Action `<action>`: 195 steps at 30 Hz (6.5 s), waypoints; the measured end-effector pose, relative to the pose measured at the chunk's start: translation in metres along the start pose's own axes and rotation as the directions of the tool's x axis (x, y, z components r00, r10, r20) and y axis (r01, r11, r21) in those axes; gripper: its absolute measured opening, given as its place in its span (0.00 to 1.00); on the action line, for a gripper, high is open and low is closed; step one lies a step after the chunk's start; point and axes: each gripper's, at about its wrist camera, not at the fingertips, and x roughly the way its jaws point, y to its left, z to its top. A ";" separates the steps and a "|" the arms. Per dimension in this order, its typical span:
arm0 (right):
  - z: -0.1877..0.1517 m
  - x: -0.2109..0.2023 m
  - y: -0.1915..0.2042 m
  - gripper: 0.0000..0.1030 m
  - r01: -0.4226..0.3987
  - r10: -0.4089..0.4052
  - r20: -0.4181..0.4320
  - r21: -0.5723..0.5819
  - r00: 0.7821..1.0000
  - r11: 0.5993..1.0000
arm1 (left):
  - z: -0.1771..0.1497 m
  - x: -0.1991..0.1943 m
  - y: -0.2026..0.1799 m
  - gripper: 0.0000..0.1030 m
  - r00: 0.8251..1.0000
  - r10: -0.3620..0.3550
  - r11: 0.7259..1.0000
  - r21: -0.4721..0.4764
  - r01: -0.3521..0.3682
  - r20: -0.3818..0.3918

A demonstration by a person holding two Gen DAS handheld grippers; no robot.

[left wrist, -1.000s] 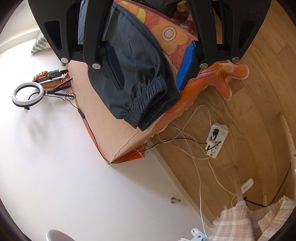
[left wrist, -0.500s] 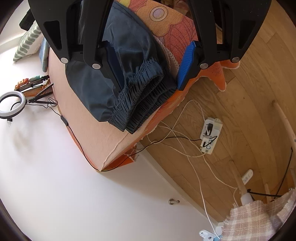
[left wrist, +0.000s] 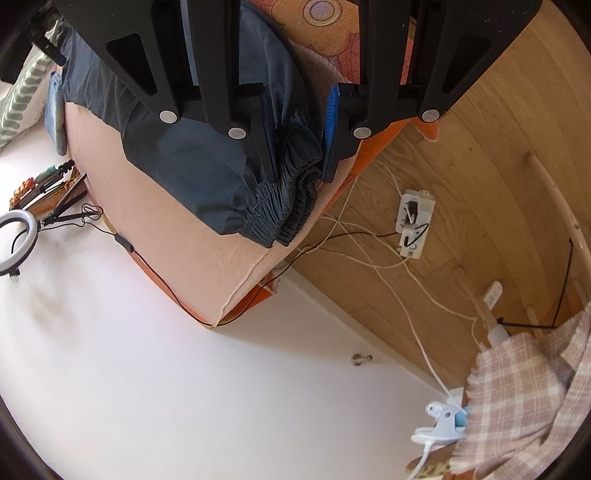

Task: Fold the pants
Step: 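Grasp the elastic waistband with the left gripper and lift it, then grasp the waistband with the right gripper while the left gripper releases it, then carry the waistband with the right gripper over onto the pant legs, then open the right gripper and release the waistband on the legs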

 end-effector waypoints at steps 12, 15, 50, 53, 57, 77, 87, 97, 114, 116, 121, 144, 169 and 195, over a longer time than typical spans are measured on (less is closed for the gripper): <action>0.094 0.069 0.103 0.53 -0.278 0.272 -0.084 -0.065 0.959 0.958 | -0.032 -0.022 -0.083 0.19 0.994 -0.027 0.910 0.415 -0.020 0.106; 0.115 0.108 0.133 0.53 -0.353 0.343 -0.150 -0.052 0.927 0.934 | -0.045 -0.018 -0.101 0.19 0.995 -0.044 0.866 0.500 -0.008 0.092; 0.084 0.238 0.156 0.26 -0.373 0.416 -0.351 0.186 0.839 0.909 | -0.110 -0.008 -0.149 0.51 0.996 -0.045 0.554 0.832 -0.036 0.073; 0.085 0.236 0.147 0.28 -0.358 0.411 -0.332 0.210 0.849 0.910 | -0.110 -0.004 -0.146 0.20 0.998 -0.054 0.537 0.843 -0.007 0.043; 0.087 0.230 0.135 0.55 -0.358 0.429 -0.315 0.258 0.847 0.897 | -0.110 -0.010 -0.142 0.16 0.995 -0.070 0.543 0.839 -0.023 0.073; 0.072 0.158 0.117 0.18 -0.275 0.313 -0.261 0.173 0.913 0.946 | -0.171 -0.056 -0.197 0.15 0.968 -0.245 0.474 0.878 0.065 0.060; 0.062 0.085 0.043 0.18 -0.222 0.265 -0.191 0.222 0.945 0.950 | -0.195 -0.075 -0.252 0.15 0.924 -0.373 0.446 0.857 0.257 -0.083; 0.031 0.038 -0.032 0.18 -0.156 0.216 -0.158 0.323 0.964 0.933 | -0.212 -0.083 -0.283 0.21 0.863 -0.390 0.338 0.821 0.460 -0.323; -0.008 -0.025 -0.098 0.18 -0.037 0.091 -0.126 0.381 0.988 0.924 | -0.145 -0.043 -0.252 0.27 0.936 -0.290 0.586 0.736 0.340 -0.202; -0.014 -0.035 -0.101 0.18 -0.026 0.077 -0.114 0.391 0.991 0.920 | -0.145 -0.034 -0.256 0.27 0.940 -0.272 0.596 0.731 0.332 -0.205; -0.029 -0.060 -0.117 0.18 -0.008 0.052 -0.095 0.414 0.994 0.910 | -0.148 -0.016 -0.272 0.27 0.935 -0.269 0.581 0.735 0.349 -0.232; -0.071 -0.173 -0.233 0.18 0.139 -0.078 -0.144 0.482 0.986 0.865 | -0.206 -0.008 -0.338 0.27 0.901 -0.278 0.420 0.801 0.427 -0.334; -0.104 -0.213 -0.276 0.44 0.339 -0.301 -0.156 0.478 0.941 0.811 | -0.230 -0.006 -0.348 0.27 0.878 -0.264 0.359 0.804 0.475 -0.400; -0.155 -0.232 -0.227 0.10 0.372 -0.361 -0.130 0.535 0.923 0.759 | -0.218 -0.016 -0.339 0.27 0.882 -0.273 0.403 0.787 0.468 -0.385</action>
